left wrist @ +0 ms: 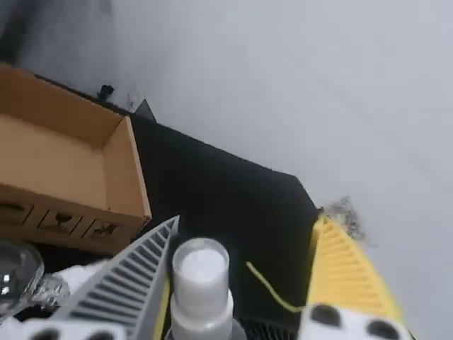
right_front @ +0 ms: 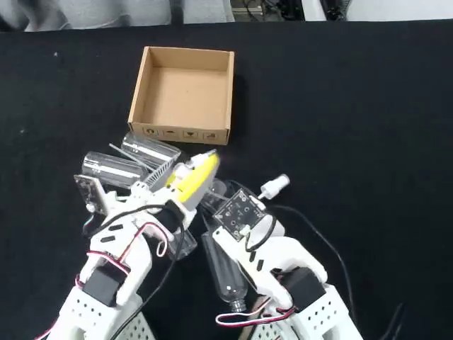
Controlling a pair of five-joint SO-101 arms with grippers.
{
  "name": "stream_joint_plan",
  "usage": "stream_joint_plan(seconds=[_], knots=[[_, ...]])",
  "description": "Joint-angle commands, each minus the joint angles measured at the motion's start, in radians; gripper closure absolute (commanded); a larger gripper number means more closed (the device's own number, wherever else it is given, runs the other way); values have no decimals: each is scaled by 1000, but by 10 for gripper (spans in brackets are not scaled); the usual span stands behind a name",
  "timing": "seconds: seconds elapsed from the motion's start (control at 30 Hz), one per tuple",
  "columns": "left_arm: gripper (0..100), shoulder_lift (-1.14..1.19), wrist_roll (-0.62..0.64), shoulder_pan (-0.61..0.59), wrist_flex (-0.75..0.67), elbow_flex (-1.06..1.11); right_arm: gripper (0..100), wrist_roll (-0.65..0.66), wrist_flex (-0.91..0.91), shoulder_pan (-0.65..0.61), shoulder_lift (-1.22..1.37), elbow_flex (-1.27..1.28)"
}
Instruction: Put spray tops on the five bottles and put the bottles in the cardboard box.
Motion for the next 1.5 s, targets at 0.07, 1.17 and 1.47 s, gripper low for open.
stream_joint_plan(seconds=[0.07, 1.17, 1.47], knots=[[719, -12, 58, 2, 64, -110, 910, -9, 3, 37, -128, -7], [719, -8, 166, -194, 61, -160, 907, -265, -97, 224, -101, -137], [720, -8, 80, -191, -127, -44, 909, -304, -87, 219, -101, -240]])
